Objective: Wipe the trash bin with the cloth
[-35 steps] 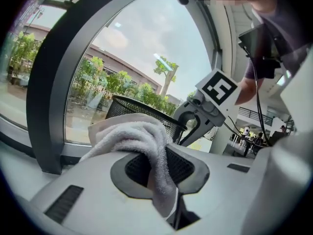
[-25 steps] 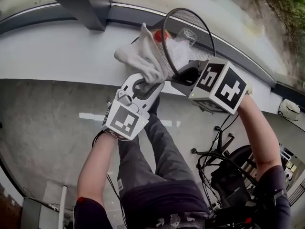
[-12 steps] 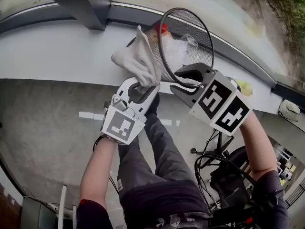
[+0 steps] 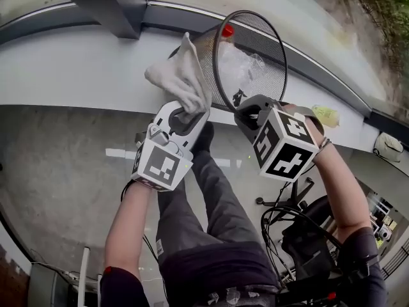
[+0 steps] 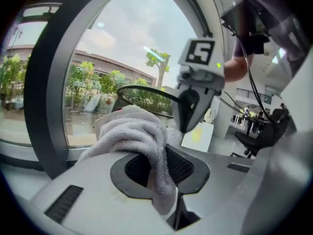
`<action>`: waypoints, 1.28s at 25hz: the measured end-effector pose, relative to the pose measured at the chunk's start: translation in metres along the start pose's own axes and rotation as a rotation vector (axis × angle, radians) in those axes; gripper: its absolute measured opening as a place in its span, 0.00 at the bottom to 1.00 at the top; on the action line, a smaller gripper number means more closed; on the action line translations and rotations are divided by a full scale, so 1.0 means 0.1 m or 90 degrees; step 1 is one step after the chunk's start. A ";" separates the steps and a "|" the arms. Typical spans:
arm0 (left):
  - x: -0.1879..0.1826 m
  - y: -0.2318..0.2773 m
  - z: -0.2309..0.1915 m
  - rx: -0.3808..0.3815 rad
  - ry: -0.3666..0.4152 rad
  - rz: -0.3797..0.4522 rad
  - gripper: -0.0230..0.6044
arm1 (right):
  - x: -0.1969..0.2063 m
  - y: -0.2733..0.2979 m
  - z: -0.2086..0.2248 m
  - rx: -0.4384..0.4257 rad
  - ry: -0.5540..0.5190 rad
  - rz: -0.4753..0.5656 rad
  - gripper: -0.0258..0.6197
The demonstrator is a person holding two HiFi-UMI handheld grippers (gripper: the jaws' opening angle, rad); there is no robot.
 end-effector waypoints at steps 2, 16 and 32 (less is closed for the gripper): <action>0.07 0.06 0.09 0.017 0.014 -0.014 0.11 | -0.15 -0.05 0.02 -0.025 0.079 0.000 0.05; 0.49 0.38 0.56 0.117 -0.018 -0.068 0.11 | -1.01 0.18 0.22 -0.151 0.326 0.008 0.15; 0.77 -0.95 -0.86 -0.175 -0.166 -0.062 0.12 | -1.25 0.05 0.04 -0.009 0.234 0.150 0.27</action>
Point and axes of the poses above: the fingertips, and each gripper's own axes: y forward along the fingers, z to its right, x out of its underside, the point moved 1 cm from there along -y, backward along the fingers, and after that the axes turned 12 degrees about x, right-handed, at the moved point
